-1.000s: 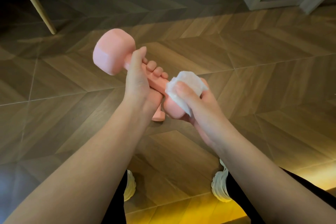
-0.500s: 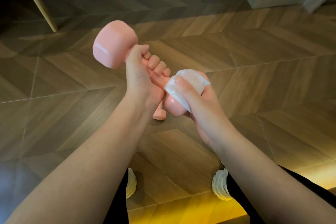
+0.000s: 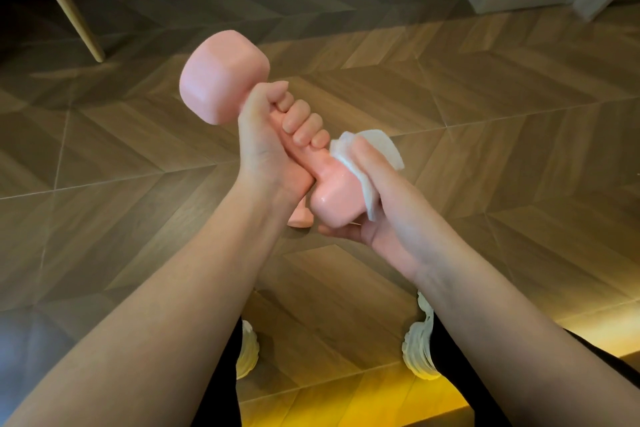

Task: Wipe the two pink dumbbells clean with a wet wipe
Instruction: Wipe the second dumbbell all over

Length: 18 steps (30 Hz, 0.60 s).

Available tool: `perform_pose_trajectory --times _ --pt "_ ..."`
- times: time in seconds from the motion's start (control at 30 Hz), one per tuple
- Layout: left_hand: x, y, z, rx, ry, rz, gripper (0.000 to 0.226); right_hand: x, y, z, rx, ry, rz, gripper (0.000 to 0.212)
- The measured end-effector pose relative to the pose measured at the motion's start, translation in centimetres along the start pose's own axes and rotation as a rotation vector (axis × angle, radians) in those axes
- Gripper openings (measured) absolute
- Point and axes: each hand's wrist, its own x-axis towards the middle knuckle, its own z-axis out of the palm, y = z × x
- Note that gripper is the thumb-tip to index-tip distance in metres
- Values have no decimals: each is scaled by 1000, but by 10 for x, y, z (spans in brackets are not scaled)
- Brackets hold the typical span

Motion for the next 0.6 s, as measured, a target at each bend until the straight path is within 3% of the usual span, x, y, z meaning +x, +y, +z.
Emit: perform_pose_trajectory --times 0.1,0.23,0.33,0.5,0.6 --pt "2 1 2 -37 -5 -19 38 0 -5 -7 124 27 45 32" --pt "4 6 -2 -90 -15 -33 40 -5 -7 -18 195 -172 53 44" --pt "3 5 -3 -66 17 -13 37 -7 -3 -15 100 -252 -20 49" --pt "3 0 -3 6 135 -21 27 -3 5 -3 -195 -27 -226 55" --pt "5 -3 -1 27 174 -35 33 2 7 0 -319 97 -344 31"
